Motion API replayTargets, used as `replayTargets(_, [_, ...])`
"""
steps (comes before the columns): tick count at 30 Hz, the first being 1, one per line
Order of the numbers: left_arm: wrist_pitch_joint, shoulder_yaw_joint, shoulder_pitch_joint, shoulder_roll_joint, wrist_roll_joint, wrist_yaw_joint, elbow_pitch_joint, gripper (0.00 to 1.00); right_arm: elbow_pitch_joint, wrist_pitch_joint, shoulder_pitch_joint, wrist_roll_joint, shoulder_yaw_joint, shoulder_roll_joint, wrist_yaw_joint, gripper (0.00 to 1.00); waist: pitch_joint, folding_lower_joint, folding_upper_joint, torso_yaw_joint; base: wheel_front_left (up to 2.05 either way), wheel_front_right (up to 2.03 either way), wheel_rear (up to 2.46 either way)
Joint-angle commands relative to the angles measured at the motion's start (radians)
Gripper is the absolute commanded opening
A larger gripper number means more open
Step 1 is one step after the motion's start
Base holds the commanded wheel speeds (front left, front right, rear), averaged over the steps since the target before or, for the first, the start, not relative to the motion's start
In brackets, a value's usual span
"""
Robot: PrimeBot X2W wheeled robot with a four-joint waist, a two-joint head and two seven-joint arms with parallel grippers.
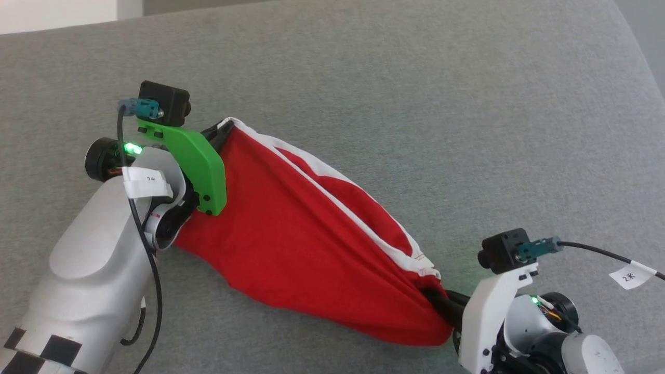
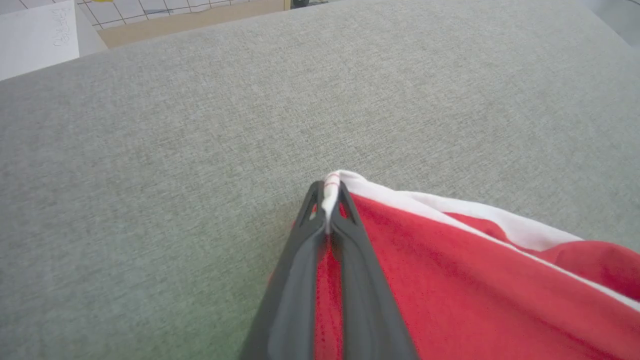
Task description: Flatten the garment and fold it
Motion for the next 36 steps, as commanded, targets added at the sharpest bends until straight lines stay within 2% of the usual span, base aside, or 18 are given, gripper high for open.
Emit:
replayTargets(1, [-0.001, -0.001, -0.024, 0.001, 0.013, -0.004, 0.007, 0.00, 0.007, -0.004, -0.016, -0.008, 0.008, -0.001, -0.001, 0.00, 0.013, 0.0000, 0.0100, -0.016, 0.00, 0.00, 0.00])
replayTargets(2, [0.001, -0.002, -0.025, 0.001, 0.013, -0.004, 0.012, 0.00, 0.008, -0.001, -0.017, -0.008, 0.014, -0.001, -0.001, 0.00, 0.013, 0.0000, 0.0100, -0.018, 0.00, 0.00, 0.00])
replayTargets(3, [0.001, -0.002, -0.026, 0.000, 0.012, -0.002, 0.019, 0.08, 0.008, 0.002, -0.017, -0.008, 0.018, -0.001, -0.001, 0.00, 0.012, 0.0000, 0.0100, -0.020, 0.00, 0.00, 0.00])
replayTargets(4, [0.005, -0.002, -0.026, -0.002, 0.010, 0.001, 0.027, 0.33, 0.006, 0.001, -0.019, -0.010, 0.021, -0.001, -0.001, 0.00, 0.010, 0.0000, 0.0100, -0.021, 0.00, 0.00, 0.00])
replayTargets(5, [0.007, -0.003, -0.026, -0.003, 0.009, 0.004, 0.035, 1.00, 0.003, 0.000, -0.020, -0.011, 0.025, -0.001, -0.001, 0.38, 0.007, 0.0000, 0.0100, -0.021, 0.00, 0.00, 0.00])
replayTargets(6, [0.005, -0.001, -0.026, -0.005, 0.007, 0.007, 0.041, 1.00, 0.001, 0.000, -0.019, -0.013, 0.028, -0.001, -0.001, 0.96, 0.003, 0.0000, 0.0100, -0.019, 0.00, 0.00, 0.00])
replayTargets(7, [0.005, 0.001, -0.023, -0.009, 0.002, 0.011, 0.049, 1.00, -0.005, -0.003, -0.018, -0.014, 0.031, -0.001, -0.001, 1.00, -0.005, 0.0000, 0.0100, -0.017, 0.00, 0.00, 0.00])
replayTargets(12, [-0.040, 0.025, -0.016, -0.014, -0.009, 0.030, 0.060, 1.00, -0.050, -0.052, -0.005, -0.021, 0.014, -0.001, -0.001, 1.00, -0.051, 0.0000, 0.0100, 0.008, 0.00, 0.00, 0.00])
replayTargets(17, [-0.200, 0.093, 0.029, -0.007, -0.013, 0.072, 0.016, 1.00, -0.094, -0.116, 0.044, -0.041, -0.045, -0.001, -0.001, 1.00, -0.117, 0.0000, 0.0100, 0.048, 0.00, 0.00, 0.00])
replayTargets(22, [-0.389, 0.185, 0.168, 0.023, -0.027, 0.132, -0.077, 1.00, -0.147, -0.154, 0.105, -0.110, -0.091, -0.001, -0.001, 1.00, -0.174, 0.0000, 0.0100, 0.089, 0.00, 0.00, 0.00])
replayTargets(24, [-0.457, 0.209, 0.233, 0.042, -0.020, 0.141, -0.125, 1.00, -0.169, -0.152, 0.127, -0.145, -0.092, -0.001, -0.001, 1.00, -0.193, 0.0000, 0.0100, 0.106, 0.00, 0.00, 0.00])
replayTargets(29, [-0.529, 0.262, 0.390, 0.072, 0.052, 0.167, -0.247, 1.00, -0.201, -0.117, 0.164, -0.222, -0.070, -0.001, -0.001, 1.00, -0.232, 0.0000, 0.0100, 0.146, 0.00, 0.00, 0.00])
replayTargets(32, [-0.533, 0.336, 0.483, 0.048, 0.124, 0.178, -0.347, 1.00, -0.195, -0.083, 0.168, -0.252, -0.059, -0.001, -0.001, 1.00, -0.245, 0.0000, 0.0100, 0.166, 0.00, 0.00, 0.00])
replayTargets(36, [-0.533, 0.434, 0.618, -0.031, 0.194, 0.179, -0.442, 1.00, -0.155, -0.047, 0.144, -0.300, -0.064, -0.001, -0.001, 1.00, -0.257, 0.0000, 0.0100, 0.186, 0.00, 0.00, 0.00])
